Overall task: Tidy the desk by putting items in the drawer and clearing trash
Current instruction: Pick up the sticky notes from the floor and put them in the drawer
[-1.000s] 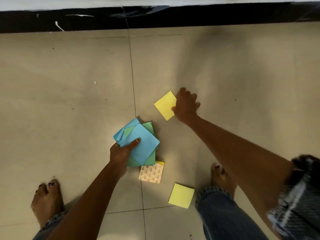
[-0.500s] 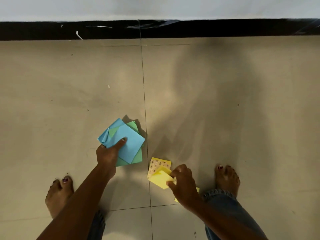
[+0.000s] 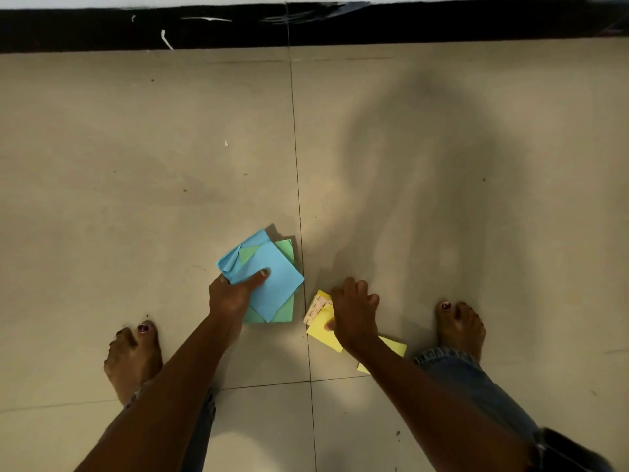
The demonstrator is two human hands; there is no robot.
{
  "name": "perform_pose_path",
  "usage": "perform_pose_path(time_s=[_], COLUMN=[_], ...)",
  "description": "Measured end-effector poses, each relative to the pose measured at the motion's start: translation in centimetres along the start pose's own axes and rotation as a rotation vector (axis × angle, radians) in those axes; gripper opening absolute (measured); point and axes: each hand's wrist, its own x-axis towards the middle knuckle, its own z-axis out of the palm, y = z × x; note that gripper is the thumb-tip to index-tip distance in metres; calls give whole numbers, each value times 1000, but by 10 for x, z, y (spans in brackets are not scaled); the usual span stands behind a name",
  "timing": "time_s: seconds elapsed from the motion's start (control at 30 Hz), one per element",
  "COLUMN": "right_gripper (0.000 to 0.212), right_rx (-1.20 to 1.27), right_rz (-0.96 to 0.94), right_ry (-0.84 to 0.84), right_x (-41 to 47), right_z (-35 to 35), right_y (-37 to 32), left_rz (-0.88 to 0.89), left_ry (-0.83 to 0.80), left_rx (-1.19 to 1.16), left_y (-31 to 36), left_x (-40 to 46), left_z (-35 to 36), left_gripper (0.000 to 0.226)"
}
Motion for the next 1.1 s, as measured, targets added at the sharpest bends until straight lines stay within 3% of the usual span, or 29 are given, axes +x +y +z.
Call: perform_pose_path(time_s=[0.07,0.13,0.2,0.27,0.37,0.5,0.73,0.93,1.1], right_gripper=[45,33,26,26,31,64,87,68,44], right_rx=[84,396,748,915,979,1024,1039,1128,1292], right_rz=[-32,31,255,492,698,882,951,942,815], right_ry=[29,138,238,290,247,196,84,-82,-26], right_x=[-10,-31,-54,-73,-88,-88,-70,-71,-80], right_z=[-1,1,5,14,33,44,48,50,17], right_y=[4,10,16,26,43,57,56,68,62], left_rz=[-4,-10,-17,-11,13,23,33,33,18], left_ry=[10,21,22,12,-32,-74,-113,-112,-59], left_rx=[14,26,23,20,21,22,41,112,134], left_y=[-4,-6,-7,-5,-2,2,-10,-18,-2], left_x=[-3,-6,-8,-12,-15,-14,-13,-27,-55], left_z=[-3,-3,-2,2,13,29,47,42,33], left_gripper=[53,53,53,50,43,43,41,43,34])
